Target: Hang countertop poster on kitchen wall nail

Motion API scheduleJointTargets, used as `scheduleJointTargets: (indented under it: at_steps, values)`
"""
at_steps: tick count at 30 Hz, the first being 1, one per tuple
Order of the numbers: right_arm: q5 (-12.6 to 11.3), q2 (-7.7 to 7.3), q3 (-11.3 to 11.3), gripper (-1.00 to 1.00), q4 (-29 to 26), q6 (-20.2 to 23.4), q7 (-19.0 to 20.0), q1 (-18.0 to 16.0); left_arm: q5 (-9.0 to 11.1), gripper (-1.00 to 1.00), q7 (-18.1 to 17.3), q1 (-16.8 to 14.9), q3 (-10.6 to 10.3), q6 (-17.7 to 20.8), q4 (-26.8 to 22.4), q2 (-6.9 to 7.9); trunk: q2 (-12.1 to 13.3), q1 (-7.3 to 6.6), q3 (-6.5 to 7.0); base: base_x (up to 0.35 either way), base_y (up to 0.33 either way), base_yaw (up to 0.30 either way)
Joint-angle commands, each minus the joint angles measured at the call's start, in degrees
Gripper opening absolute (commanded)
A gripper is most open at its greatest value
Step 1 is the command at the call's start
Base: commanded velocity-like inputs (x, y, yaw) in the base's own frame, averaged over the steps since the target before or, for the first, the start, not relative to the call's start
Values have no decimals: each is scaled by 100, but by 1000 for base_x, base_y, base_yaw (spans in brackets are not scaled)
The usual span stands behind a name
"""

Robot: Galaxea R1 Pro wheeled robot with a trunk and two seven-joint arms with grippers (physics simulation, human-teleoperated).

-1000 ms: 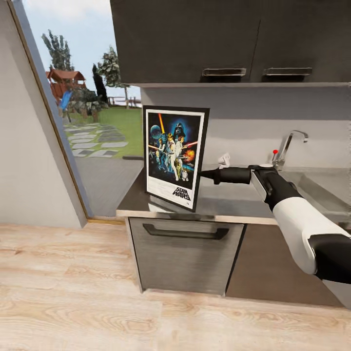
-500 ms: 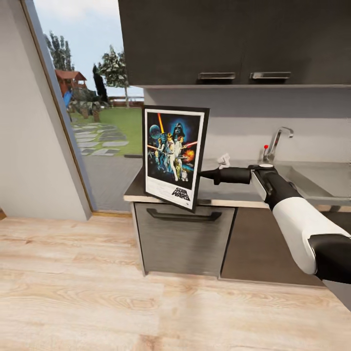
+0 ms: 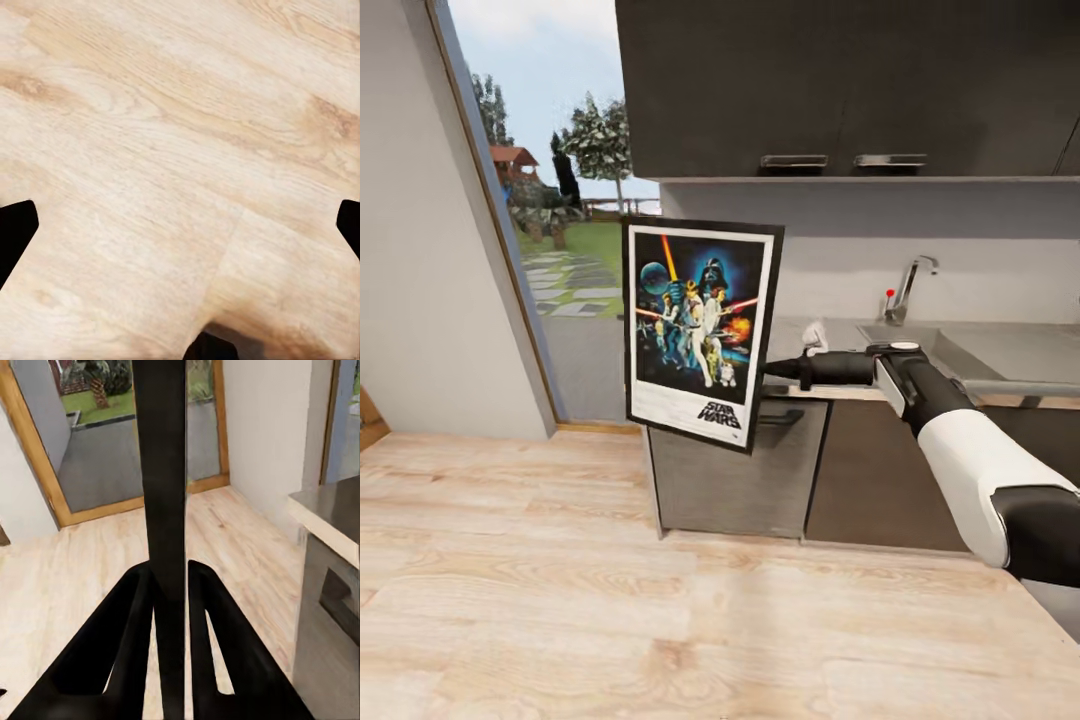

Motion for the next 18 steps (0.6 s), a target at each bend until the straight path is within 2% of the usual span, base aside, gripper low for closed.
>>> scheduleJointTargets:
  at_steps: [1,2,3,4,5,6,7,8,9,10,11,13,18]
  values:
    - [-30,-6,23,-100,-5,59,78,45,1,100,-35,-1,17,5,-6,-2,-3,-2,-4,-142,0,0]
    - [-30,-5,20,-100,-10,-21,188,230,4,100,-35,-1,21,2,-6,-2,-3,-2,-4,-73,0,0]
    - [-30,-12,18,-100,-94,-268,267,675,6,100,-36,1,23,-1,-6,-1,-3,-2,-4,-24,0,0]
    - [-30,-19,17,-100,-166,-372,283,922,7,100,-39,0,23,-2,-6,-1,-3,-2,-4,-15,0,0]
    - [-26,-27,15,-100,-566,-636,301,1719,7,100,-43,0,24,-2,-6,-3,-3,-2,-4,-5,0,0]
    - [-21,-28,13,-100,-815,-713,302,2080,7,100,-44,0,24,-3,-6,-2,-3,-2,-4,-3,0,0]
    - [-19,-29,12,-100,-942,-739,302,2249,7,100,-44,0,24,-3,-6,-2,-3,-2,-4,-3,0,0]
    - [-15,-40,6,-100,-1486,-817,301,3058,7,100,-45,0,24,-6,-6,-1,-3,-2,-4,0,0,0]
    - [-12,-46,2,-100,-1617,-832,299,3315,7,100,-45,0,24,-8,-6,-2,-3,-2,-4,0,0,0]
    - [-11,-50,1,-100,-1664,-837,298,3426,7,100,-45,0,24,-9,-6,-2,-3,-2,-4,0,0,0]
    - [-4,-58,-1,-100,-1755,-852,292,3675,7,100,-45,0,24,-10,-6,-1,-3,-2,-4,0,0,0]
    - [0,-64,-1,-100,-1799,-863,289,3823,7,100,-45,0,24,-11,-9,-1,-3,-2,-4,0,0,0]
    - [3,-103,-9,-100,-1807,-952,301,3968,3,100,-39,-1,24,-18,-14,0,-3,-2,-4,0,0,0]
